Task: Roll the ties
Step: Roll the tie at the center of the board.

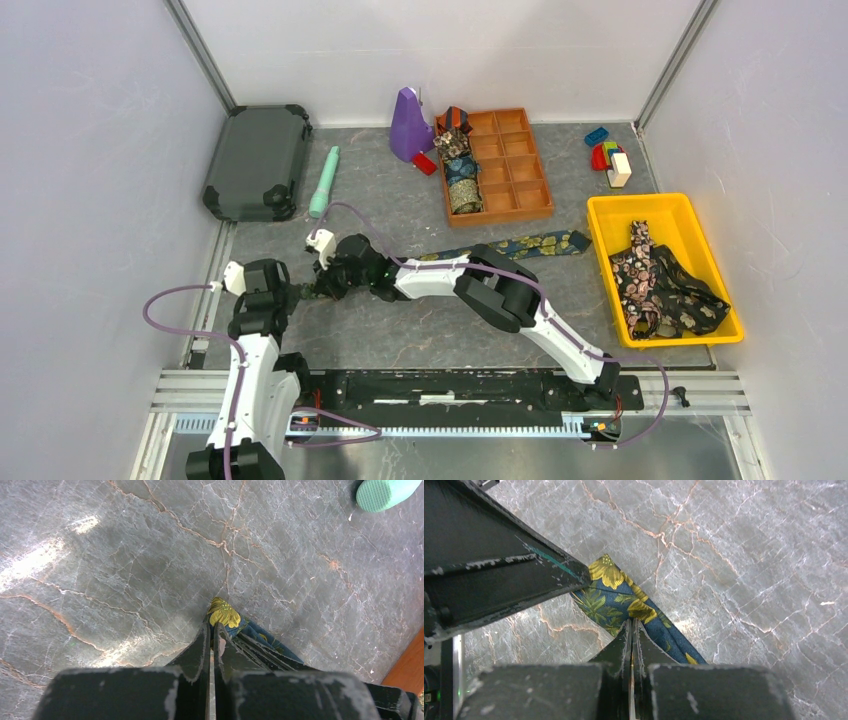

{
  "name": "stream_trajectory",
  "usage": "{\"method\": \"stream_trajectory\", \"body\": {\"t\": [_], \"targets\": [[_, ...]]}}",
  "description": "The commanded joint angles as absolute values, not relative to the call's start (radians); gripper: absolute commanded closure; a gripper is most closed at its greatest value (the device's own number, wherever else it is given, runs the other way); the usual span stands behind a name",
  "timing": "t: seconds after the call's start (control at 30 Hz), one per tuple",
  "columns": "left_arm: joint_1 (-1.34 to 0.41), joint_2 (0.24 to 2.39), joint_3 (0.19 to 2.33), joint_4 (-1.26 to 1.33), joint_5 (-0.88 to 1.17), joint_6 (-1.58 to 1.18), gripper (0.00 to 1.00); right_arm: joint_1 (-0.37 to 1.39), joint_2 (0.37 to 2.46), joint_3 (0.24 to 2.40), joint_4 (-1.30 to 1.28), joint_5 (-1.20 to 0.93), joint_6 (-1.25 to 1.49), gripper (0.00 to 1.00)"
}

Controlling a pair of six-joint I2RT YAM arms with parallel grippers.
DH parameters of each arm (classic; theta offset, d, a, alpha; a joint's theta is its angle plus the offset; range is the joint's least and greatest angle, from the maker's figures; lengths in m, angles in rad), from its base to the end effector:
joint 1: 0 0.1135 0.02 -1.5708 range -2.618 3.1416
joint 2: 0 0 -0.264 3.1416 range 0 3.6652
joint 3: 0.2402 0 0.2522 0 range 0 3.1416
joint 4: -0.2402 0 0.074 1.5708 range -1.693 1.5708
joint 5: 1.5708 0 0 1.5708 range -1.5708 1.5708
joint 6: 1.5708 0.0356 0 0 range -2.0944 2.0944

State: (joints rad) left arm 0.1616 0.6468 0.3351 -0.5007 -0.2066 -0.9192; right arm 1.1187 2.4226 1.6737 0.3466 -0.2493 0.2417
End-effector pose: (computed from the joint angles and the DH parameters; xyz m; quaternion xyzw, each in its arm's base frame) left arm 0.1328 0.0290 0.1756 -0.5081 0.7727 -0.0472 0.3775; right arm 0.2275 0.4885 0.1221 -0.4135 0.7202 0.4248 0.3603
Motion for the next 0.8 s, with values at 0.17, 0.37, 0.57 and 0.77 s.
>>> {"method": "stream_trajectory", "body": {"t": [0.17,0.37,0.57,0.77], "targets": [[0.164,0.622,0.399,-0.521,-0.192,-0.884,0.98,1.126,2.466,1.784,0.353,-0.254,0.259,1.0],[0.165,0.617,0.415,-0.532,-0.191,-0.885,0.98,1.129,2.474,1.791,0.356,-0.256,0.264,1.0],[0.164,0.617,0.428,-0.538,-0.179,-0.885,0.98,1.143,2.49,1.814,0.37,-0.267,0.272,1.0],[0.164,0.614,0.426,-0.545,-0.189,-0.882,0.98,1.147,2.497,1.842,0.344,-0.262,0.255,1.0]]}}
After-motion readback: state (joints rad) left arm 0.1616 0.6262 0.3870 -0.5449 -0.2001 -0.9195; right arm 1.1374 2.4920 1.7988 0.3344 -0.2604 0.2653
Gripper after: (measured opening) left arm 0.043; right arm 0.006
